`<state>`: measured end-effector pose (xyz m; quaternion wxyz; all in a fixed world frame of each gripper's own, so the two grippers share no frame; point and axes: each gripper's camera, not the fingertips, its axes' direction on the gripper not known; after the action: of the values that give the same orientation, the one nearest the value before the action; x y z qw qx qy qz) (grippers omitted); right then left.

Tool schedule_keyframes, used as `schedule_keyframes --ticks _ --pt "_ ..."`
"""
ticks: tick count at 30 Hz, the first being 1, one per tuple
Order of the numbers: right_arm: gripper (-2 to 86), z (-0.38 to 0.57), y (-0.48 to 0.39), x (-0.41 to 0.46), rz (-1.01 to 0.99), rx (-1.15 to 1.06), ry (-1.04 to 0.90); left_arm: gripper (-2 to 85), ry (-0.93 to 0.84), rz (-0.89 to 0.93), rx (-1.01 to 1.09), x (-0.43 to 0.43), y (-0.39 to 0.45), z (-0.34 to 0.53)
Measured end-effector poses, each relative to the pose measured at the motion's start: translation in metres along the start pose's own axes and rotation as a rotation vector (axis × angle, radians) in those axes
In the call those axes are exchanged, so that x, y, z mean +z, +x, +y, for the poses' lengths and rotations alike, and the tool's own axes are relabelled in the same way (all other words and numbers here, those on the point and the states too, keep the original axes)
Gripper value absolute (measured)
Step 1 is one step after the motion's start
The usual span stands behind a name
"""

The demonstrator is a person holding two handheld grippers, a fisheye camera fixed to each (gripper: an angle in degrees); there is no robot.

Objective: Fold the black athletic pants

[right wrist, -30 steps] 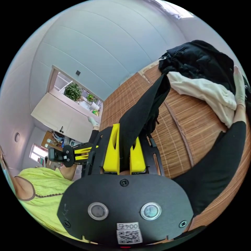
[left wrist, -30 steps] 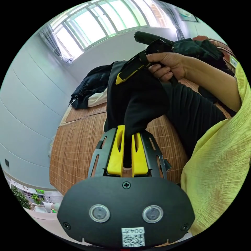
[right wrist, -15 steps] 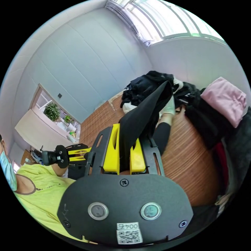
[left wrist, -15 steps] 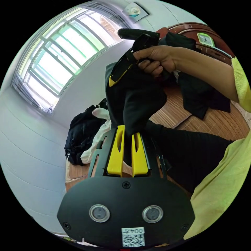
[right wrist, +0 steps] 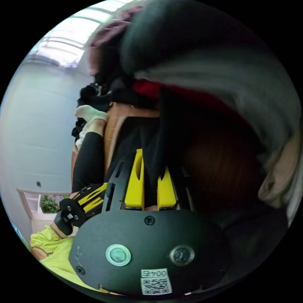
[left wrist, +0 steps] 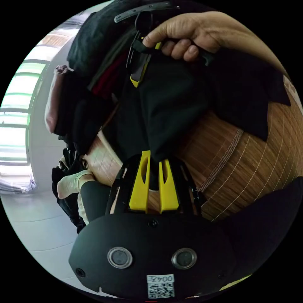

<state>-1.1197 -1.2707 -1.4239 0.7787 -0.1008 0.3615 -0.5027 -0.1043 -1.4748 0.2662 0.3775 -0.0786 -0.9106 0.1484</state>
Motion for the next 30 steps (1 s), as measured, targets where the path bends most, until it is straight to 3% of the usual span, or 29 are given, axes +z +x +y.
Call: schedule_keyframes --ticks 2,12,18,22,24,28,30 --pt "5.9 0.02 0.036 0.007 -0.077 0.06 0.045 0.3 0.019 -0.074 0.054 0.0 0.011 -0.01" --pt "11.9 0.035 0.06 0.008 -0.048 0.071 0.063 7.9 0.057 -0.05 0.066 0.022 0.004 -0.03" --pt "13.3 0.087 0.041 -0.025 0.119 -0.011 0.15 7.9 0.159 -0.08 0.113 0.014 0.01 -0.021" --pt "11.0 0.139 -0.016 -0.04 0.318 -0.17 0.336 6.8 0.274 -0.12 0.1 0.001 0.008 -0.003" --pt "10.2 0.149 -0.036 -0.02 0.344 -0.254 0.286 5.9 0.334 -0.161 0.059 -0.005 0.005 0.007" --pt "11.0 0.14 -0.045 0.059 0.531 -0.301 -0.026 3.6 0.37 -0.15 -0.041 -0.005 -0.012 0.024" --pt "10.4 0.141 -0.038 0.054 0.495 -0.254 0.056 2.9 0.382 -0.138 -0.076 -0.005 -0.02 0.032"
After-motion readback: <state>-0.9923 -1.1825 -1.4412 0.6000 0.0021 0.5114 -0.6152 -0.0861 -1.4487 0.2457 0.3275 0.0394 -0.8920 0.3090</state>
